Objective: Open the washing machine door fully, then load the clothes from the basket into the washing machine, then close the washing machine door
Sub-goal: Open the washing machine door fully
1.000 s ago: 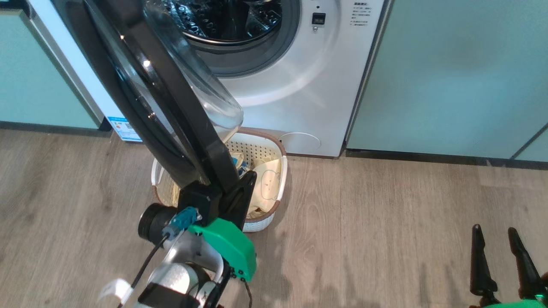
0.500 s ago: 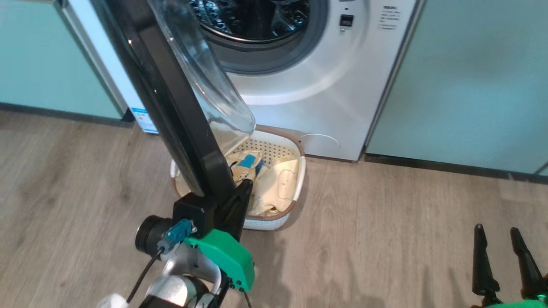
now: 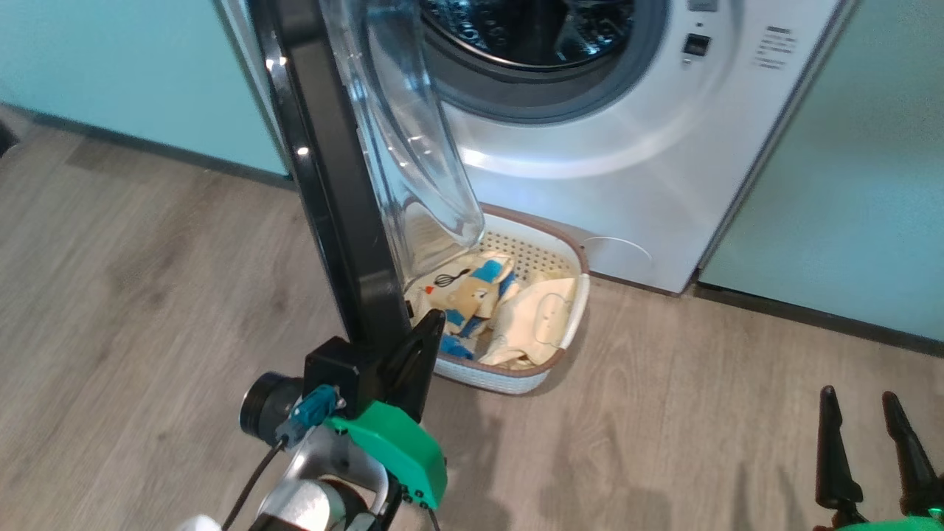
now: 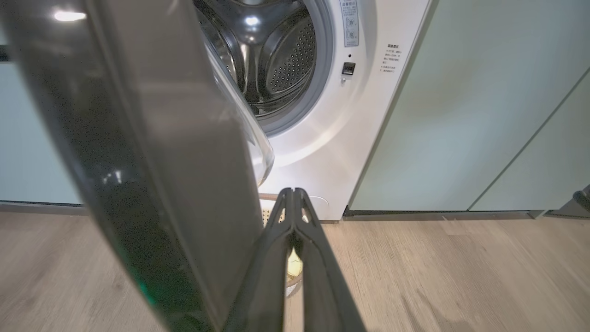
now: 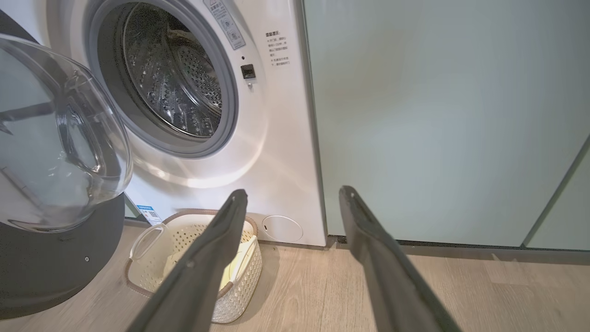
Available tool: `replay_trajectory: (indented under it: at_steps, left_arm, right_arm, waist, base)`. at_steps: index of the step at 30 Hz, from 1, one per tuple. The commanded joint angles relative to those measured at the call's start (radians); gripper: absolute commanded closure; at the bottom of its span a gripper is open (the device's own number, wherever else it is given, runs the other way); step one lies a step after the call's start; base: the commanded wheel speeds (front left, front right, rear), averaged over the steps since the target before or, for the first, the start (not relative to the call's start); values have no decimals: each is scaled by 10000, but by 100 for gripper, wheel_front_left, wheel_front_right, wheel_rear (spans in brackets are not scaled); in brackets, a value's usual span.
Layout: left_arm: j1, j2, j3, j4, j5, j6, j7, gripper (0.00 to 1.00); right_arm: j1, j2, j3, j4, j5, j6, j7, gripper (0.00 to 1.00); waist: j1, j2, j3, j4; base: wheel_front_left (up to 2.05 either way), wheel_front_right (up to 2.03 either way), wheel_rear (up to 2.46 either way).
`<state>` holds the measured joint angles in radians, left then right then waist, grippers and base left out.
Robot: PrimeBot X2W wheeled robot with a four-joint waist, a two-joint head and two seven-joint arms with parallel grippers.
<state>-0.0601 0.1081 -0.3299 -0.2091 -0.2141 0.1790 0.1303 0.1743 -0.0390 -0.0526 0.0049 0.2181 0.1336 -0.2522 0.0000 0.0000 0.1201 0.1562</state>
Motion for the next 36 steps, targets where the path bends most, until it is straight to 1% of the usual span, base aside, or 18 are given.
replay_trajectory:
  at_steps: [1,6,11,17,31,36]
  left_arm:
    - [-222,137,473,-354,78,116,-131,100]
    - [-167,168,586,-247,34,242,-167,100]
    - [-142,230,750,-186,53,380,-251,100]
    - [-33,320,1138,-123,21,666,-427,100]
    - [363,855,2635,160,-149,1407,-980,100]
    - [308,1158,3110,466,-296,1393,-1266,100]
  right_arm:
    - [-388,-112,205,-357,-113,-29,-95,0]
    - [-434,-112,196,-352,-136,-29,-95,0]
    - [-445,-112,187,-346,-145,-29,-95,0]
    - [-456,-112,180,-309,-150,-29,-95,0]
    - [-350,-112,217,-294,-184,-29,-95,0]
    - [-245,-112,219,-256,-210,-29,-95,0]
  waist:
    - [0,0,43,295]
    - [0,0,78,731]
    - [0,0,88,936]
    - [0,0,59,1166]
    - [0,0,-74,1298]
    - [0,0,-183,1320]
  base:
    - [0,0,0]
    - [0,0,0]
    - [0,0,0]
    - [0,0,0]
    - [0,0,0]
    - [0,0,0]
